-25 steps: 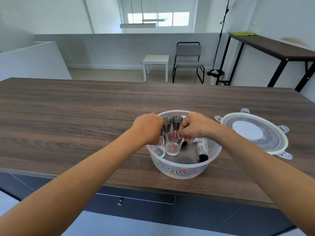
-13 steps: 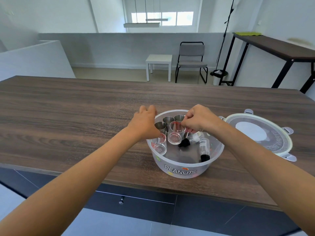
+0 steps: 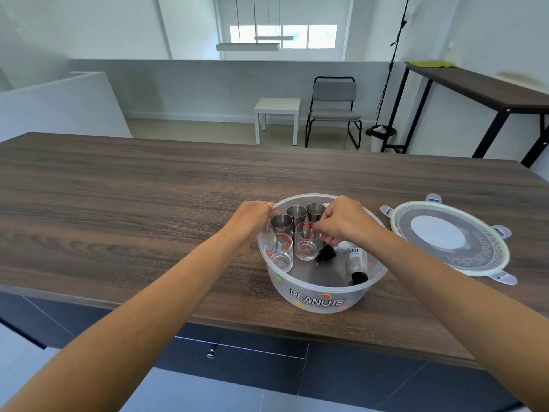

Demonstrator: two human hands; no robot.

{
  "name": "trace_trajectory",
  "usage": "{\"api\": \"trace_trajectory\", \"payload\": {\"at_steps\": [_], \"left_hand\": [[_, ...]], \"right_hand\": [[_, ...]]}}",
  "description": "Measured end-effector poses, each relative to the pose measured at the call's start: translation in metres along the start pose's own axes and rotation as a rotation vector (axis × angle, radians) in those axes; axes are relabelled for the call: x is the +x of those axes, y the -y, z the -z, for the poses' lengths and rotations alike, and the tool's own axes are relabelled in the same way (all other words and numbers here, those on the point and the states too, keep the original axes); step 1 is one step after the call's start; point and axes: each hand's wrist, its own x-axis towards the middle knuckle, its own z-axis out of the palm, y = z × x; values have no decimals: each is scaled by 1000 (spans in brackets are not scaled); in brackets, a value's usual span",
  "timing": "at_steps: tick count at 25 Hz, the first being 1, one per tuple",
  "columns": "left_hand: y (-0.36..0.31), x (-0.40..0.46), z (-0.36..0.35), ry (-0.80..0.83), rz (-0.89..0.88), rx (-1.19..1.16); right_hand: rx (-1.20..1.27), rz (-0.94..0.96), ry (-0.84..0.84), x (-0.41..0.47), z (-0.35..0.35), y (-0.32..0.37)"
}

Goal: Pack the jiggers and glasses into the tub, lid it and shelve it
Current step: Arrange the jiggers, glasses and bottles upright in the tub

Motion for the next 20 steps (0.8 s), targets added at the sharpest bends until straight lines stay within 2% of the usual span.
{"api": "trace_trajectory", "payload": {"at_steps": [5,7,9,12,14,17,20], "left_hand": [[-3,-1,1,3,77,-65],[-5,-2,0,11,56,-33],[-7,-4,-2,-50,-92,204],[-8,-5,-10,-184,-548,776],[-16,-6,-24,-109,-785,1048],[-23,-2,-56,11,-872,1403],[-24,7,-78,48,-848,1620]], "right_hand": [[47,18,54,-9,9,-1],[-181,125,-17,-15,22,-7],[-522,248,-29,-27,32,-13],[-814,352,273,-41,36,-18],[-823,366,445,-43,40,-18],[-822,380,488,-36,46,-22],[-880,400,541,-32,43,-27]]}}
